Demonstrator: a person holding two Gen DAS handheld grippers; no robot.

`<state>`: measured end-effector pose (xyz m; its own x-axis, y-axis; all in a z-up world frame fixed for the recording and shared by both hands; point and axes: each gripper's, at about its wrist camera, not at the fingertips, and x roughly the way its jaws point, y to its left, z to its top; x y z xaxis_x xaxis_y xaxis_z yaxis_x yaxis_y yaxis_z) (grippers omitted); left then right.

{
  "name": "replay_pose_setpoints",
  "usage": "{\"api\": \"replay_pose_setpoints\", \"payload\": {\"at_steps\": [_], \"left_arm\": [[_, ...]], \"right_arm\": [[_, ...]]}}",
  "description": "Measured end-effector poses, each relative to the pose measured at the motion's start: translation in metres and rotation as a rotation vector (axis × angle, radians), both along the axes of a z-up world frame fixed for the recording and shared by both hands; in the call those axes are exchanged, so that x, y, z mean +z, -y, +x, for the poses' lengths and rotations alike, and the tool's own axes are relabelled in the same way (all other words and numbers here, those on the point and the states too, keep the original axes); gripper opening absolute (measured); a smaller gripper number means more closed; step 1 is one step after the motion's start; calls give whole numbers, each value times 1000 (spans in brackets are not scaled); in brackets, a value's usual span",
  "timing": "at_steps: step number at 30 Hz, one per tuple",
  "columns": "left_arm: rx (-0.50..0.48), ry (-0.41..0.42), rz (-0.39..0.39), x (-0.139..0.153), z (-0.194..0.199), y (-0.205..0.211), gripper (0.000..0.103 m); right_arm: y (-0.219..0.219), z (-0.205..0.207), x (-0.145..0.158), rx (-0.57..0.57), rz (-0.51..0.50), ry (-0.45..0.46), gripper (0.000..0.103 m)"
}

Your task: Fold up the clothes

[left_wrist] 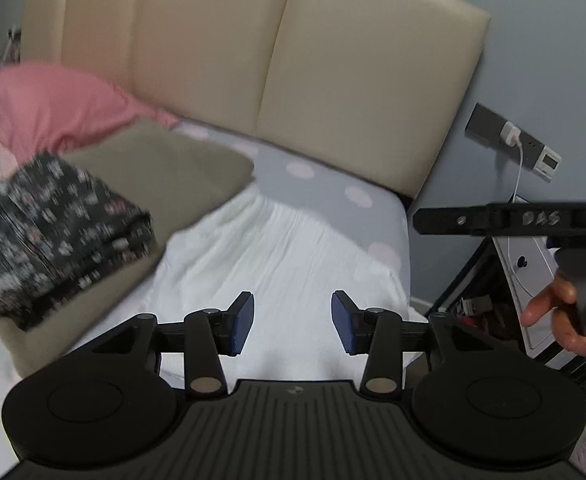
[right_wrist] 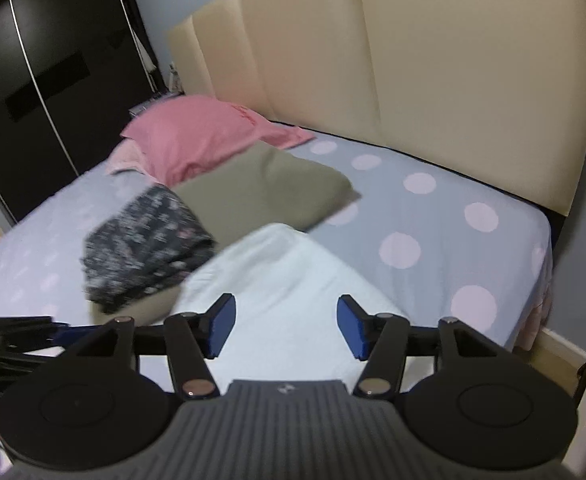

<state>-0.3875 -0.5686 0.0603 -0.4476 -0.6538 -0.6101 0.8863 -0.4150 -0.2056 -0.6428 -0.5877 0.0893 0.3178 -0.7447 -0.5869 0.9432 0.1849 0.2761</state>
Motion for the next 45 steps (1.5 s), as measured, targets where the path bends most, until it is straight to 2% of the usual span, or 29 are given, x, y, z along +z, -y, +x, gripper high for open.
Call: {"api": "replay_pose_setpoints", "payload": {"at_steps": [1, 3, 8, 10, 14, 17, 18, 22, 28, 30, 33, 37, 45], "left_arm": [[8, 2, -17, 5, 1, -5, 51], [23, 9, -27, 12, 3, -13, 52], [74, 45, -55, 27, 6, -36, 63], [106, 57, -70, 28, 7, -42, 68], [123, 59, -45, 20, 11, -49, 68], [157, 89, -29, 11, 10, -55, 68], [169, 108, -29, 8, 8, -56, 68], [189, 154, 5, -7, 2, -59, 71], [186, 180, 93, -21, -9, -57, 71], [175, 176, 112, -26, -13, -57, 71], [175, 161, 140, -32, -16, -54, 71], [182, 191, 165, -40, -21, -51, 71], [177, 227, 202, -46, -27, -46, 71]], "right_arm": [[-8, 1, 7, -6, -6, 16, 59], [-24, 3, 18, -31, -13, 29, 60], [-58, 13, 26, -69, -38, 11, 71], [-71, 15, 20, -70, -60, 3, 75], [-78, 11, 4, -128, -21, 25, 77], [-82, 7, -8, -175, 17, 45, 82], [-83, 5, -12, -191, 29, 51, 88], [-81, 7, -22, -244, 78, 8, 91], [-79, 19, -31, -191, 112, -98, 94], [-74, 27, -40, -120, 161, -127, 94], [-67, 36, -50, -87, 213, -193, 94], [-65, 39, -55, -87, 237, -218, 94], [-67, 45, -49, -95, 215, -225, 94]]}}
